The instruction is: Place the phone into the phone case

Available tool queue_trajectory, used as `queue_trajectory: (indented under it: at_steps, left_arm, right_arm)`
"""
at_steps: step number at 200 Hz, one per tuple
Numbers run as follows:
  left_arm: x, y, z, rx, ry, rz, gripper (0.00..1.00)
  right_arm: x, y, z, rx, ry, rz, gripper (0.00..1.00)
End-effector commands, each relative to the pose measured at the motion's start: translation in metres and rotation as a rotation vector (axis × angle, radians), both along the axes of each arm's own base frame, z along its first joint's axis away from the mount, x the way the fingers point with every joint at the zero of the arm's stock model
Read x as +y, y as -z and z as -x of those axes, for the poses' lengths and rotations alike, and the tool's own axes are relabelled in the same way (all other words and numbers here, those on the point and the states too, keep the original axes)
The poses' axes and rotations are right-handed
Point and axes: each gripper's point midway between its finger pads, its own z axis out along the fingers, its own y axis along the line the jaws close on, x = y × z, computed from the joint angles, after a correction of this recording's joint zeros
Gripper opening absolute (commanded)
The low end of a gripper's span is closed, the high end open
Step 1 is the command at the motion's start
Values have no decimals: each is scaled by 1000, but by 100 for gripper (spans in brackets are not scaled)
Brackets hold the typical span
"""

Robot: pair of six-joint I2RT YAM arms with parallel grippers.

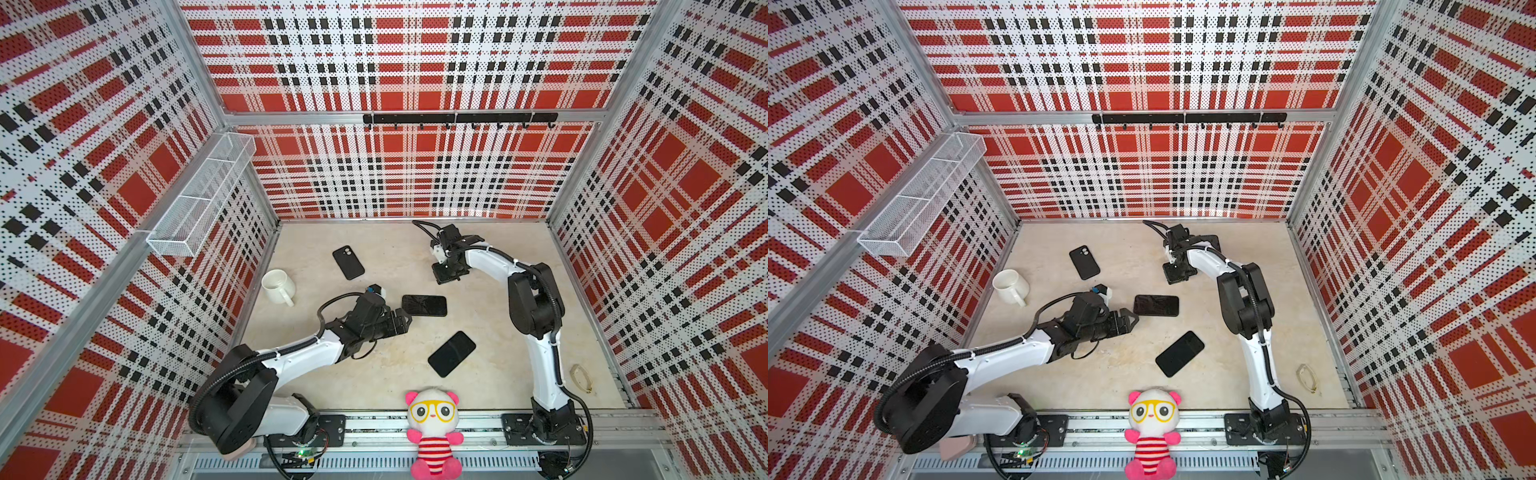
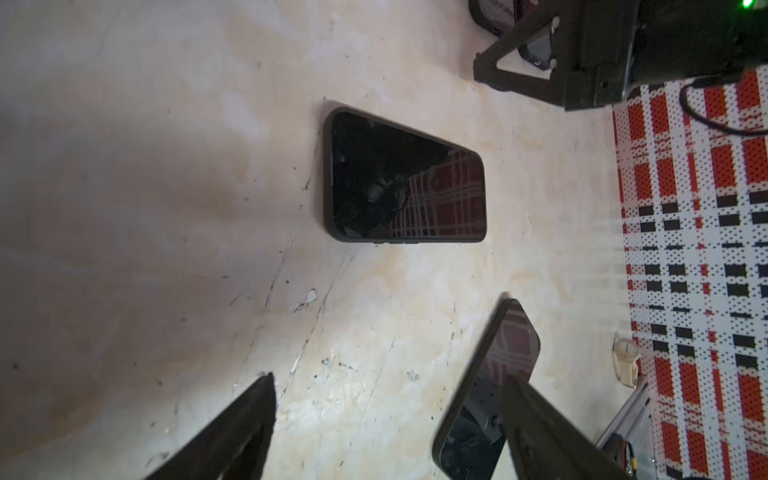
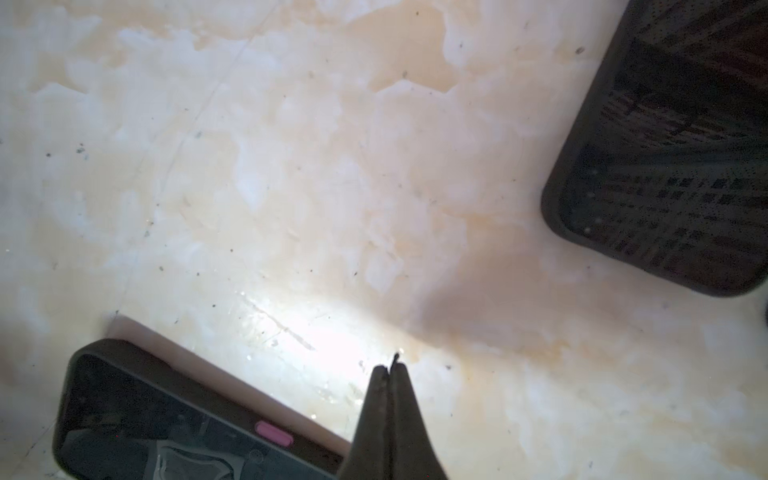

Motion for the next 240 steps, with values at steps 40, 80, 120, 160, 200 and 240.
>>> queue_trajectory:
  at_steps: [40, 80, 120, 160, 200, 240]
  left_arm:
    - [-17, -11, -12, -37, -71, 151, 84]
    - [-27, -4, -16, -16, -61, 168, 82]
    - [-26, 0, -17, -12, -73, 169, 81]
    - [-25, 5, -19, -4, -79, 165, 81]
    - [-15, 7, -24, -5, -102, 155, 81]
    - [3, 15, -30, -10, -135, 33, 83]
  right_arm:
    - [-7, 10, 32, 55, -17, -20, 0]
    - [-10, 15, 55, 84, -8, -32, 0]
    - [-4, 10, 85, 96, -22, -82, 0]
    - [17, 4, 118, 117, -69, -189, 0]
    - [51, 2, 138, 143, -112, -315, 0]
    - [64, -3, 146, 135, -81, -395, 2]
